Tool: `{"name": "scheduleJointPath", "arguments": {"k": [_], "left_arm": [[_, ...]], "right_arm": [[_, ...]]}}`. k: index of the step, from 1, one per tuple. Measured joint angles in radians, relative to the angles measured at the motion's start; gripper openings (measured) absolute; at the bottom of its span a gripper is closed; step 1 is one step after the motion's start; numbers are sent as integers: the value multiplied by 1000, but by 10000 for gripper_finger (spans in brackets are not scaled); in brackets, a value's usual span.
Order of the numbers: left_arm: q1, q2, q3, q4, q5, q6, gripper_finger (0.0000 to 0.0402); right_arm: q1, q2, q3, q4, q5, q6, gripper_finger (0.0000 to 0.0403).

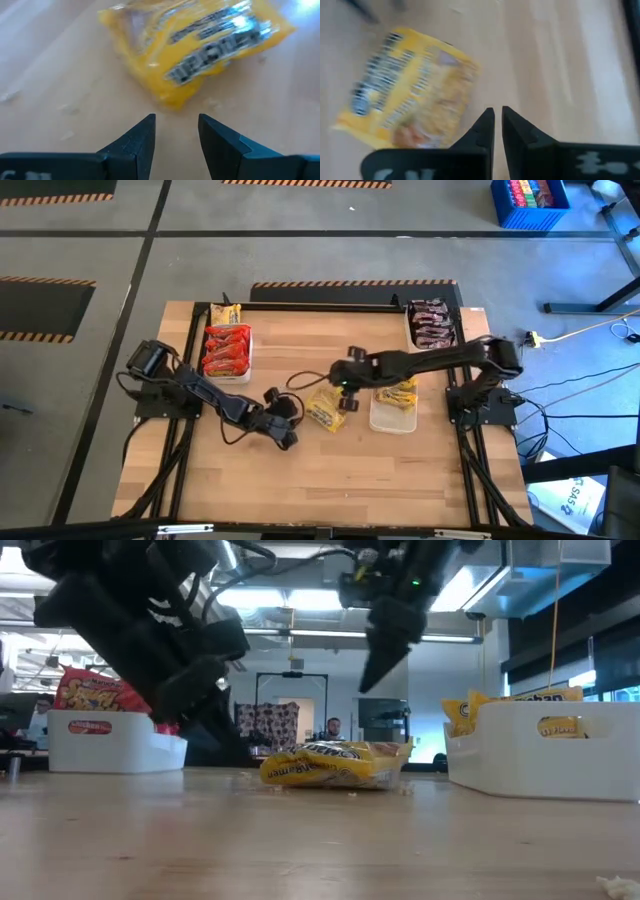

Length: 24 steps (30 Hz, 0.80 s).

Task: Sort Maruchan noodles
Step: Put the right yellow noodle into the bottom white bin

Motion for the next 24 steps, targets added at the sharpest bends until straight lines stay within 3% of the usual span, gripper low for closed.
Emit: {"name": "scheduleJointPath", "arguments": {"k": [4,11,16,20,24], "left_arm": [[-13,68,1,131,7,0,143],[-12,163,1,242,0,0,143],[-10,150,1,235,-39,-5,143],[2,123,0,211,-148,-7,143],[37,101,0,162,-193,-6,143]], "right_arm": [[-48,-20,-125,51,28,46,17],[-89,-1,-316,323,-142,107,17],[-44,-2,-346,366,-237,148,17],[16,-2,-345,399,-252,150,17],[62,-2,-345,476,-330,182,17]]}}
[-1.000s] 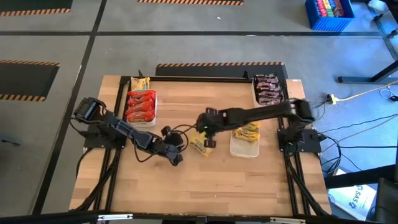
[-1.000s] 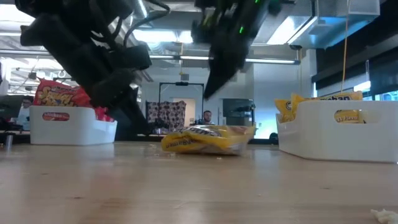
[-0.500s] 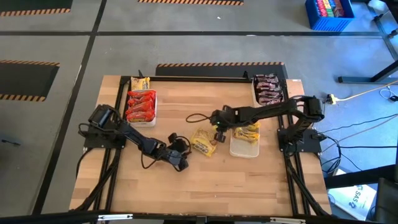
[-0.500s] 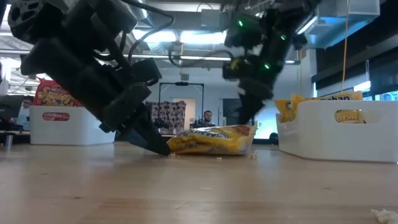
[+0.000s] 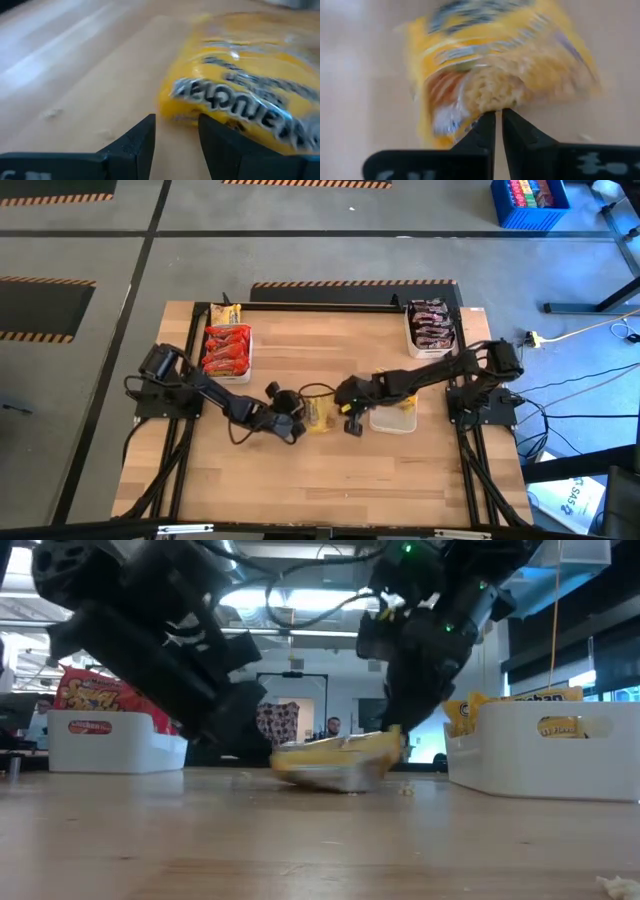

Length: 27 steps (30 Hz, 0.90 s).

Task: Sort Maruchan noodles
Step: Put the right yellow noodle into the bottom white bin

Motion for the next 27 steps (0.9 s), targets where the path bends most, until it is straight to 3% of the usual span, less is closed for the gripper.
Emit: {"name": "scheduleJointPath", "arguments": {"k": [8,13,16,19,24,27], "left_arm": [[62,-15,0,-78,26,7,143],[38,-124,-1,-232,17,-14,143],[2,-198,1,-265,81,-13,142],[-40,-244,2,-241,185,5,142],[-98,-239,1,-177,177,27,141],[-108,-193,1,-97,158,60,141]], "right_arm": [[84,0,1,162,-136,-38,17],[91,0,49,102,-170,-97,17],[75,0,124,-34,-84,-123,17],[46,-1,189,-163,93,-159,17],[-14,-2,215,-238,397,-220,17],[-65,-2,200,-233,398,-212,17]]}}
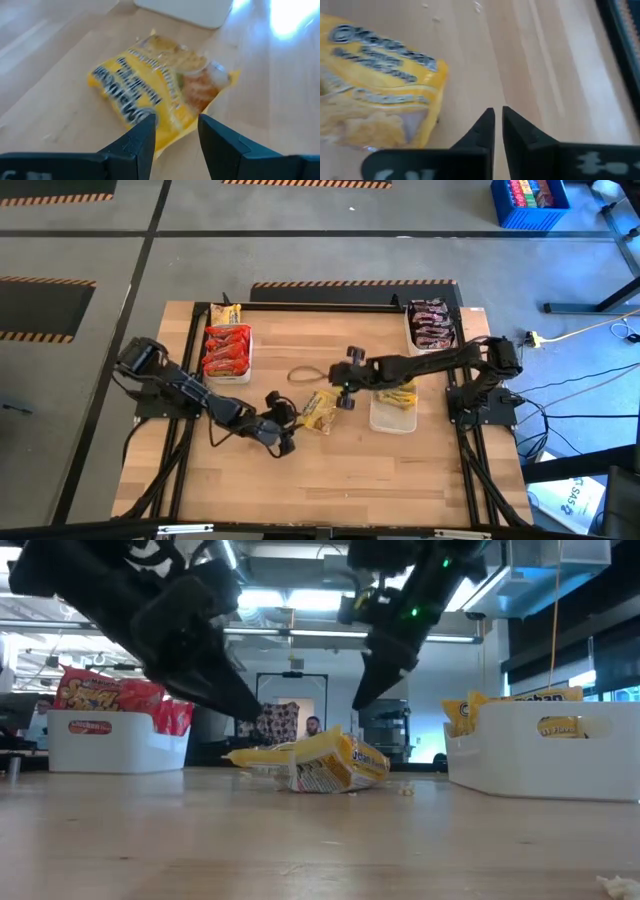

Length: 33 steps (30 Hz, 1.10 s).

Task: Sort Maruchan noodles
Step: Put the right yellow noodle into the bottom white bin

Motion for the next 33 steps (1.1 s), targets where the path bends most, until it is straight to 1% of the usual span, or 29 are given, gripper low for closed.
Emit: {"name": "scheduleJointPath", "arguments": {"k": [2,5,8,12,14,18,22,24,26,29,31,33], "left_arm": [[2,46,0,72,1,17,141],[13,106,0,123,14,44,141],[27,134,0,103,6,16,141],[47,137,0,26,2,-5,141],[55,129,0,-16,-18,-6,141],[75,109,-1,-45,-86,4,141],[94,80,0,-44,-155,67,141],[103,68,0,-53,-169,100,141],[110,45,0,-74,-174,123,141],[110,-5,-1,-112,-170,121,141],[98,-37,0,-106,-137,105,141],[76,-71,0,-96,-92,104,141]], "right_arm": [[-34,0,-21,4,-47,27,17],[-75,0,-59,7,-106,72,17],[-97,0,-109,46,-163,102,17],[-100,0,-171,138,-282,123,17],[-90,0,-202,189,-339,143,17],[-66,0,-239,260,-390,159,17],[-17,0,-242,275,-422,159,17],[11,0,-242,299,-468,153,17],[35,0,-242,338,-513,144,17],[57,0,-232,359,-517,144,21],[60,0,-212,360,-514,143,36],[59,0,-194,360,-514,133,64]]}}
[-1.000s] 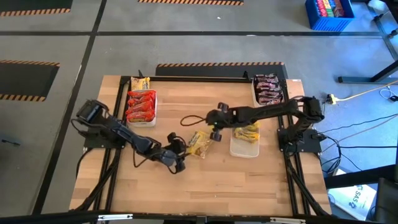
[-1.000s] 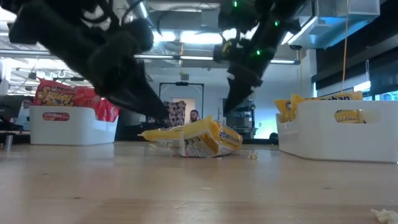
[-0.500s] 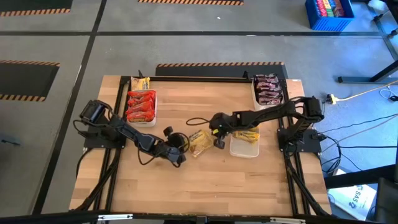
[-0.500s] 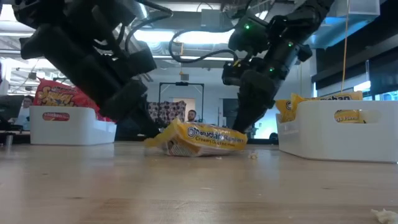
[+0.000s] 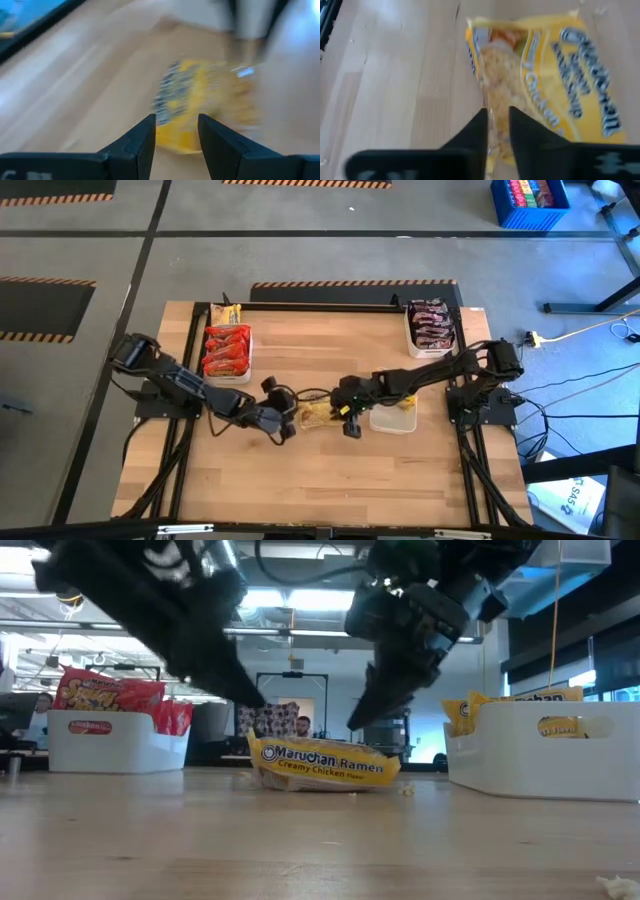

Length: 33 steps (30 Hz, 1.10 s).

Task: Sort Maruchan noodles
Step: Put the right yellow noodle into the bottom white bin

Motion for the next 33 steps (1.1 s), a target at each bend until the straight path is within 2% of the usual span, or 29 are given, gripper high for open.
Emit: {"name": "scheduleJointPath", "arguments": {"k": [4,7,10,15,19,24,33], "left_arm": [[-49,-6,-1,75,74,0,141],[-72,27,2,182,114,1,141],[-75,81,0,263,113,4,141],[-47,187,0,377,115,25,141],[-24,261,1,410,137,25,141],[-9,323,4,451,141,24,141],[-10,335,2,459,156,46,141]], "right_arm": [[-9,0,46,-25,7,-35,141],[-22,0,99,-70,62,-39,202],[-42,0,140,-116,144,-29,254],[-98,0,171,-160,158,-47,314],[-162,0,171,-156,117,-58,333],[-224,0,171,-155,29,-57,330],[-253,118,170,-102,-96,-9,320]]}}
